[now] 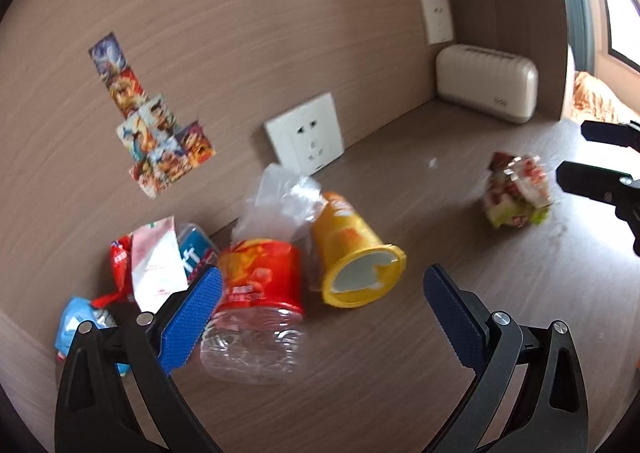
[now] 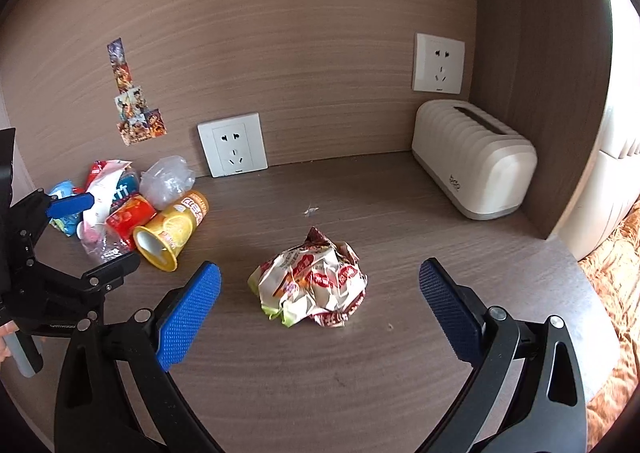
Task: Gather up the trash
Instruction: 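Move both open tools back to the desk toward the remaining trash, then grasp the yellow cup with the left tool while the right tool grasps the crumpled wrapper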
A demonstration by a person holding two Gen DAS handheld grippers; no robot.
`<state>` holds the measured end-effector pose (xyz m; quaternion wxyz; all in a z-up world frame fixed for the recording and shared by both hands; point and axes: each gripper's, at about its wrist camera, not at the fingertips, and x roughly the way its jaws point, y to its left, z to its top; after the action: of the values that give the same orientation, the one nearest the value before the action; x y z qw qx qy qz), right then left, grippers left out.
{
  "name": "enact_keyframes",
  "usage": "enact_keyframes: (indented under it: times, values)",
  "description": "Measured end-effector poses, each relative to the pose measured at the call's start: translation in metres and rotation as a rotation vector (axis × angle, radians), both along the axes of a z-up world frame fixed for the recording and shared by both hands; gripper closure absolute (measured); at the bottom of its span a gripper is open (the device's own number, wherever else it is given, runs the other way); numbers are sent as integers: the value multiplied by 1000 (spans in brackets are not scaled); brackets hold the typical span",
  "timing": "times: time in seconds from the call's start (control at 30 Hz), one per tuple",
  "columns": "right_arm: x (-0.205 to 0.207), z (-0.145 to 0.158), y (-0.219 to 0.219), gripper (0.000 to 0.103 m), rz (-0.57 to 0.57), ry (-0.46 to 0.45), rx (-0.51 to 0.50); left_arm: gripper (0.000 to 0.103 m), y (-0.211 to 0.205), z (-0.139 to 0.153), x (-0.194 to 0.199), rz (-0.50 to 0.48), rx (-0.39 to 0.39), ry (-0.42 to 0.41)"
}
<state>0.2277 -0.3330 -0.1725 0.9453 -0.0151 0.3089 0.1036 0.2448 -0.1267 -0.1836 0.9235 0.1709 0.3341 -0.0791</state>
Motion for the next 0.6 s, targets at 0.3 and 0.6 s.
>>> enact_keyframes:
  times: [0.3,0.6]
  values:
    - [20,-14,8,4,1,25,-15,27,-5,-11,14,-32,16,35]
    - [42,-29,18,4,-8,64,-28,48,-11,-24,31,-70,26,85]
